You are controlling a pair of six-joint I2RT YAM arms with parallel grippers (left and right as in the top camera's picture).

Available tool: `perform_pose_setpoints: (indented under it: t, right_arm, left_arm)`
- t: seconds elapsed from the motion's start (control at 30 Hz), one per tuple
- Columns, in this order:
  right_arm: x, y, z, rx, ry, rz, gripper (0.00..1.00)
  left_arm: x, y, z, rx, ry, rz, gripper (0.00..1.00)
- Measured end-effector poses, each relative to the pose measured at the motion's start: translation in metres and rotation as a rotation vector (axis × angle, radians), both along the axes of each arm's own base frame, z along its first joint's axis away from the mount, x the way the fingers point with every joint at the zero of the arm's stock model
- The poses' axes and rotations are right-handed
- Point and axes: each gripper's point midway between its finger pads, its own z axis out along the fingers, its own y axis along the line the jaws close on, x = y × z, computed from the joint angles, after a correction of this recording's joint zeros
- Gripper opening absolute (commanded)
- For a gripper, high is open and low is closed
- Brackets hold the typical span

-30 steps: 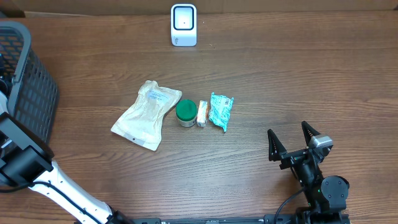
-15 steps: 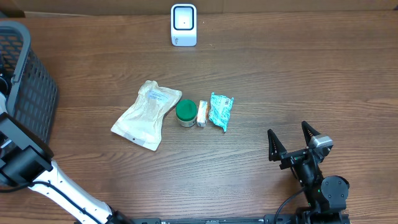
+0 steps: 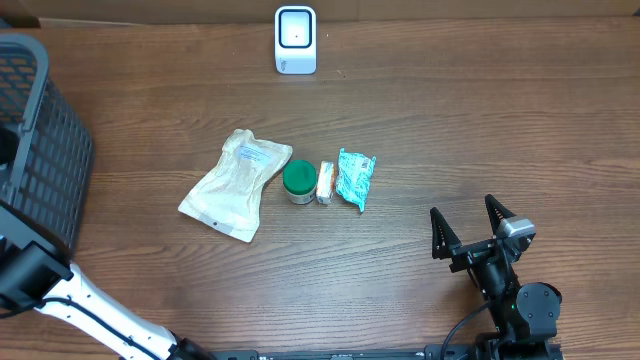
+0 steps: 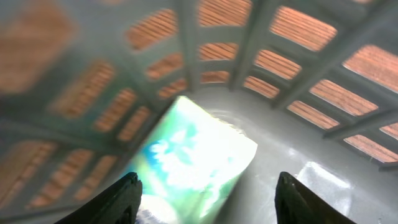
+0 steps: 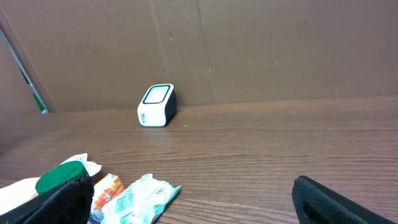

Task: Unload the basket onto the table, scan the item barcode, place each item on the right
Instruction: 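Grasp the small green-and-white box with the left gripper and lift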

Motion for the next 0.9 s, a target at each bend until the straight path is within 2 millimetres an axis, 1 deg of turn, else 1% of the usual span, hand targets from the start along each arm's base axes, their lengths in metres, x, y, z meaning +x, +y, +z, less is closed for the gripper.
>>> perform_pose_setpoints:
  t: [0.1, 0.23, 0.37, 0.43, 0.53, 0.6, 0.63, 0.67, 0.7, 0.73, 0.9]
  right_arm:
    - [0.000, 0.000, 0.000, 0.000, 0.000, 0.000, 1.00]
    - [0.000, 0.000, 0.000, 0.000, 0.000, 0.000, 1.00]
    - [0.000, 0.000, 0.000, 0.000, 0.000, 0.000, 1.00]
    - [0.000, 0.000, 0.000, 0.000, 0.000, 0.000, 1.00]
    - [0.000, 0.000, 0.000, 0.000, 0.000, 0.000, 1.00]
    - [0.000, 0.000, 0.000, 0.000, 0.000, 0.000, 1.00]
    - [0.000, 0.000, 0.000, 0.000, 0.000, 0.000, 1.00]
    - [0.000, 0.000, 0.000, 0.000, 0.000, 0.000, 1.00]
    - [0.000, 0.000, 0.000, 0.000, 0.000, 0.000, 1.00]
    - [0.000, 0.000, 0.000, 0.000, 0.000, 0.000, 1.00]
    - [0.000, 0.000, 0.000, 0.000, 0.000, 0.000, 1.00]
  left_arm:
    - [-0.003, 0.002, 0.006, -0.010, -0.012, 0.012, 0.63]
    - [-0.004, 0.000, 0.005, -0.016, -0.008, 0.002, 0.64]
    - [-0.005, 0.000, 0.004, -0.006, 0.004, -0.010, 0.61]
    - [-0.007, 0.002, -0.001, -0.002, 0.020, -0.003, 0.61]
    - [-0.012, 0.004, -0.017, 0.000, 0.063, 0.004, 0.54]
    - [-0.014, 0.006, -0.019, 0.014, 0.082, 0.006, 0.47]
    - [-0.016, 0.007, -0.019, 0.022, 0.098, 0.007, 0.38]
    - [-0.017, 0.008, -0.021, 0.027, 0.110, 0.005, 0.25]
    - [-0.017, 0.009, -0.021, 0.038, 0.121, 0.005, 0.10]
    - [-0.018, 0.010, -0.021, 0.045, 0.132, 0.004, 0.04]
    - [-0.020, 0.010, -0.020, 0.048, 0.146, 0.000, 0.04]
